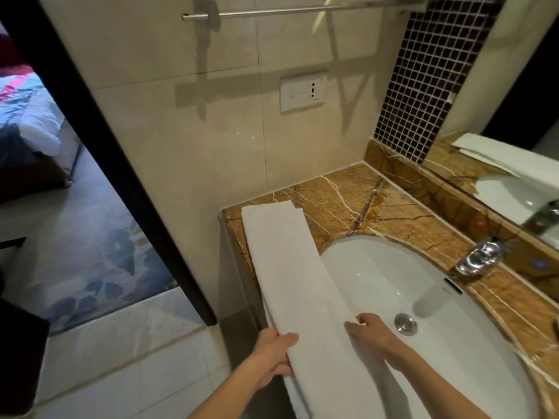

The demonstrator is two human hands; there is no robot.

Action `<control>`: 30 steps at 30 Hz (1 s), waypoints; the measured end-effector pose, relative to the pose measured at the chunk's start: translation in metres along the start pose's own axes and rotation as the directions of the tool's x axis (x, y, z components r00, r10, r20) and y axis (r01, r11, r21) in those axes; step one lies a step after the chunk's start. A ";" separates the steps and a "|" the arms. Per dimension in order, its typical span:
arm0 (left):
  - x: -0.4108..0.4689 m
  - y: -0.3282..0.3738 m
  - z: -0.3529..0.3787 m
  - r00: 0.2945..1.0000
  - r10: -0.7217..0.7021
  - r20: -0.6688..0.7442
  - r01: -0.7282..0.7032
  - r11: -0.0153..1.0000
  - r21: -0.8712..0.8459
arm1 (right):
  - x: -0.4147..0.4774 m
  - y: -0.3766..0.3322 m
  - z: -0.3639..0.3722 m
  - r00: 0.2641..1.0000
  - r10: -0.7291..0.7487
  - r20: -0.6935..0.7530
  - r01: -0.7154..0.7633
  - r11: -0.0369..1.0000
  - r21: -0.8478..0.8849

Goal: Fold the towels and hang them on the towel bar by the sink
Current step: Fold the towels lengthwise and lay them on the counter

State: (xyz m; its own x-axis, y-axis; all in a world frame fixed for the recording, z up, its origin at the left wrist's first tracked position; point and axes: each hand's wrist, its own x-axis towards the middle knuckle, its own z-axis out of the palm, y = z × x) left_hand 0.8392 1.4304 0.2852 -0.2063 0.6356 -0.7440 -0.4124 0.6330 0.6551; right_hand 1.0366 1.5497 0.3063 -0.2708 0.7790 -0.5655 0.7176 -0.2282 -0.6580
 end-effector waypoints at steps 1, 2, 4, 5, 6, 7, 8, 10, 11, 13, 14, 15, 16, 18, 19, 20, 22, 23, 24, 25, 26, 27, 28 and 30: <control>-0.002 -0.004 0.002 0.999 -0.007 0.031 0.007 1.000 -0.002 | -0.005 0.004 -0.001 1.000 -0.009 0.012 0.009 1.000 -0.021; -0.004 -0.008 0.005 0.998 -0.016 0.057 0.016 1.000 -0.007 | -0.009 0.008 -0.002 1.000 -0.022 0.017 0.023 0.999 -0.036; -0.007 -0.014 0.010 0.995 -0.027 0.092 0.028 1.000 -0.007 | -0.016 0.015 -0.004 0.999 -0.049 0.015 0.049 0.998 -0.046; -0.009 -0.018 0.013 0.995 -0.029 0.100 0.029 1.000 0.008 | -0.019 0.018 -0.004 0.998 -0.058 0.019 0.059 0.997 -0.048; -0.012 -0.021 0.017 0.994 -0.033 0.102 0.030 0.999 0.028 | -0.022 0.022 -0.004 0.998 -0.065 0.023 0.066 0.996 -0.052; -0.015 -0.023 0.019 0.994 -0.034 0.099 0.031 0.999 0.035 | -0.024 0.024 -0.004 0.997 -0.071 0.024 0.072 0.996 -0.058; -0.019 -0.025 0.022 0.995 -0.031 0.100 0.029 0.999 0.022 | -0.026 0.026 -0.004 0.997 -0.076 0.020 0.077 0.995 -0.059; -0.024 -0.026 0.023 0.992 -0.019 0.126 0.028 0.998 -0.064 | -0.030 0.028 -0.004 0.996 -0.087 -0.003 0.087 0.995 -0.051; -0.027 -0.025 0.024 0.990 -0.016 0.141 0.033 0.992 -0.121 | -0.031 0.027 -0.005 0.995 -0.096 -0.012 0.095 0.994 -0.052; -0.032 -0.021 0.023 0.986 -0.015 0.166 0.051 0.975 -0.215 | -0.033 0.025 -0.007 0.992 -0.123 -0.029 0.121 0.991 -0.054; -0.034 -0.020 0.023 0.985 -0.013 0.175 0.057 0.966 -0.252 | -0.035 0.024 -0.007 0.990 -0.138 -0.038 0.136 0.989 -0.052; -0.036 -0.020 0.022 0.984 -0.003 0.179 0.055 0.956 -0.287 | -0.037 0.022 -0.007 0.987 -0.153 -0.042 0.151 0.987 -0.046; -0.038 -0.020 0.022 0.983 0.012 0.183 0.047 0.947 -0.317 | -0.040 0.021 -0.008 0.986 -0.160 -0.039 0.158 0.987 -0.036; -0.042 -0.022 0.022 0.981 0.037 0.193 0.034 0.936 -0.351 | -0.046 0.018 -0.009 0.988 -0.152 -0.015 0.152 0.988 -0.011; -0.045 -0.024 0.022 0.979 0.036 0.203 0.039 0.933 -0.357 | -0.049 0.018 -0.010 0.990 -0.142 0.004 0.142 0.990 -0.001; -0.048 -0.026 0.023 0.977 0.024 0.213 0.053 0.936 -0.349 | -0.053 0.017 -0.011 0.991 -0.128 0.027 0.127 0.992 0.009; -0.055 -0.032 0.024 0.974 -0.022 0.225 0.086 0.956 -0.279 | -0.060 0.018 -0.013 0.994 -0.077 0.079 0.077 0.997 0.009; -0.059 -0.035 0.024 0.973 -0.051 0.224 0.100 0.971 -0.215 | -0.062 0.019 -0.015 0.993 -0.048 0.109 0.048 0.999 0.002; -0.062 -0.038 0.024 0.973 -0.077 0.216 0.109 0.984 -0.140 | -0.065 0.022 -0.017 0.990 -0.018 0.143 0.019 1.000 -0.001; -0.066 -0.042 0.024 0.974 -0.095 0.205 0.111 0.991 -0.070 | -0.067 0.025 -0.019 0.984 0.010 0.176 -0.010 1.000 -0.004; -0.069 -0.046 0.025 0.976 -0.104 0.189 0.107 0.994 -0.005 | -0.069 0.028 -0.021 0.978 0.037 0.205 -0.036 0.999 -0.009; -0.071 -0.051 0.025 0.978 -0.112 0.174 0.104 0.993 0.053 | -0.072 0.031 -0.023 0.971 0.059 0.233 -0.057 0.998 -0.014; -0.073 -0.055 0.026 0.978 -0.119 0.169 0.102 0.989 0.103 | -0.074 0.035 -0.025 0.962 0.078 0.262 -0.076 0.997 -0.018; -0.077 -0.062 0.027 0.976 -0.134 0.171 0.105 0.980 0.168 | -0.078 0.040 -0.029 0.940 0.104 0.325 -0.102 0.995 -0.026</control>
State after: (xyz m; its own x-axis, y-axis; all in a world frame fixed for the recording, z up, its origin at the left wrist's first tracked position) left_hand 0.9050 1.3541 0.3051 0.0056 0.6114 -0.7913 -0.2767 0.7614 0.5863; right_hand 1.1052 1.4965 0.3383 -0.3882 0.5187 -0.7617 0.7575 -0.2911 -0.5843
